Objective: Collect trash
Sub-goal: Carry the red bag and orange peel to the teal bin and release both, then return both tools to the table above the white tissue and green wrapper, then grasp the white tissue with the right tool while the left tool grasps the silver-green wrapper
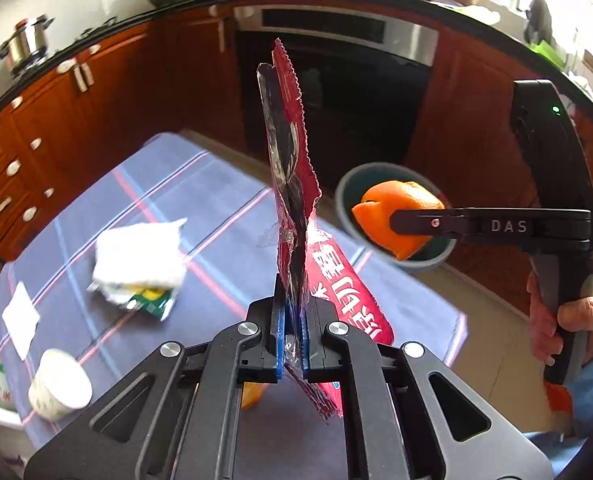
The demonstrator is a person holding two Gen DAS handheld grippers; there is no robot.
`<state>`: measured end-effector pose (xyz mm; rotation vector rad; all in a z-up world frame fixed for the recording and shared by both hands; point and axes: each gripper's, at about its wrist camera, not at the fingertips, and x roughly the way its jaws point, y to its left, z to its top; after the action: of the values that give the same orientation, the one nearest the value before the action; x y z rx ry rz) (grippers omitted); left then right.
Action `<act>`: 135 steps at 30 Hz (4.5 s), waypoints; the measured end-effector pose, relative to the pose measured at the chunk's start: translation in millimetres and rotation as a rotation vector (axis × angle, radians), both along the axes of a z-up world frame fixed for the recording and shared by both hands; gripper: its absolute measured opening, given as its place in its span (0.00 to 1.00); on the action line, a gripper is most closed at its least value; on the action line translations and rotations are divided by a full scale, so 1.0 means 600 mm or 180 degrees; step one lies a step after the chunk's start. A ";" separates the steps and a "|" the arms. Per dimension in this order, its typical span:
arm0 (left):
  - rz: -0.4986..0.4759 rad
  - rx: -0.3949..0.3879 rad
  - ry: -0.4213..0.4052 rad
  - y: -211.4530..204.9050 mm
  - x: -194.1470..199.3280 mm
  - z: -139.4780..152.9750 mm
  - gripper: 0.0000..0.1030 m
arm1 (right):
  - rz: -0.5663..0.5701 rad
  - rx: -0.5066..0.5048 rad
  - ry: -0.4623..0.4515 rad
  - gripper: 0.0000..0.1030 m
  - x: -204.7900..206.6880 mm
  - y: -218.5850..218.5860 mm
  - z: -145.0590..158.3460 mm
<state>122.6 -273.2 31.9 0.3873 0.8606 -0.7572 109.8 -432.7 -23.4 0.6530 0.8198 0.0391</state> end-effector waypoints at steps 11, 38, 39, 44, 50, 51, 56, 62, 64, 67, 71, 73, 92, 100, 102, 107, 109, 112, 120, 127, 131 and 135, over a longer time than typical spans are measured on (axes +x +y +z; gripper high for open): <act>-0.0646 0.0127 0.0101 -0.210 0.010 -0.023 0.06 | -0.0626 -0.0037 0.0116 0.25 -0.067 -0.176 -0.008; -0.0664 0.0556 0.0712 -0.363 0.073 -0.196 0.51 | -0.0840 0.0466 0.0803 0.64 -0.002 -0.264 -0.185; -0.0635 0.0557 0.0666 -0.363 0.071 -0.195 0.68 | -0.0878 0.0483 0.0780 0.82 -0.003 -0.265 -0.182; -0.0580 0.0554 0.0602 -0.349 0.068 -0.184 0.78 | -0.1008 0.0576 0.0765 0.87 -0.008 -0.266 -0.176; -0.0523 0.0512 0.0600 -0.321 0.063 -0.177 0.83 | -0.1071 0.0612 0.0841 0.87 -0.020 -0.254 -0.174; -0.0510 0.0502 0.0603 -0.317 0.062 -0.177 0.84 | -0.1072 0.0625 0.0856 0.87 -0.021 -0.252 -0.174; -0.0456 0.0405 0.0602 -0.294 0.057 -0.158 0.85 | -0.1048 0.0622 0.0843 0.87 -0.023 -0.242 -0.161; -0.0419 0.0278 0.0543 -0.255 0.038 -0.129 0.88 | -0.0954 0.0514 0.0788 0.87 -0.029 -0.211 -0.132; -0.0397 0.0257 0.0536 -0.241 0.034 -0.120 0.89 | -0.0929 0.0493 0.0776 0.87 -0.030 -0.199 -0.122; -0.0359 0.0235 0.0495 -0.219 0.030 -0.111 0.89 | -0.0887 0.0454 0.0749 0.87 -0.029 -0.180 -0.108; -0.0263 0.0163 0.0442 -0.176 0.031 -0.094 0.90 | -0.0783 0.0388 0.0732 0.87 -0.026 -0.143 -0.091; -0.0192 0.0125 0.0433 -0.153 0.036 -0.088 0.90 | -0.0722 0.0353 0.0737 0.87 -0.019 -0.124 -0.084; 0.1268 -0.0272 0.0618 0.183 0.194 -0.115 0.91 | 0.0331 0.0065 0.0808 0.87 0.174 0.142 -0.056; 0.1548 -0.0328 0.0875 0.225 0.251 -0.157 0.91 | 0.0818 -0.0161 0.0899 0.87 0.271 0.231 -0.069; 0.1548 -0.0304 0.0888 0.225 0.258 -0.164 0.91 | 0.0934 -0.0252 0.0881 0.87 0.298 0.247 -0.066; 0.1489 -0.0278 0.0814 0.221 0.269 -0.170 0.91 | 0.1162 -0.0407 0.0732 0.87 0.371 0.279 -0.057; 0.1482 -0.0276 0.0813 0.223 0.272 -0.172 0.91 | 0.1259 -0.0453 0.0704 0.87 0.400 0.295 -0.059; 0.1472 -0.0269 0.0868 0.228 0.277 -0.182 0.91 | 0.1415 -0.0546 0.0706 0.87 0.438 0.324 -0.072; 0.1422 -0.0211 0.0804 0.233 0.269 -0.190 0.91 | 0.1676 -0.0817 0.0734 0.84 0.456 0.375 -0.108; 0.1420 -0.0203 0.0791 0.231 0.269 -0.191 0.92 | 0.1399 -0.0536 0.0742 0.20 0.417 0.333 -0.110; 0.1423 -0.0141 0.0766 0.224 0.266 -0.191 0.92 | 0.1209 -0.0465 0.0772 0.17 0.390 0.296 -0.108; 0.1381 -0.0150 0.0850 0.208 0.272 -0.189 0.92 | 0.1091 -0.0278 0.0865 0.20 0.357 0.253 -0.117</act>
<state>285.8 -148.7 -81.8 0.0492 1.1290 -0.4284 324.3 -281.2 -93.9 0.4342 1.1836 0.2281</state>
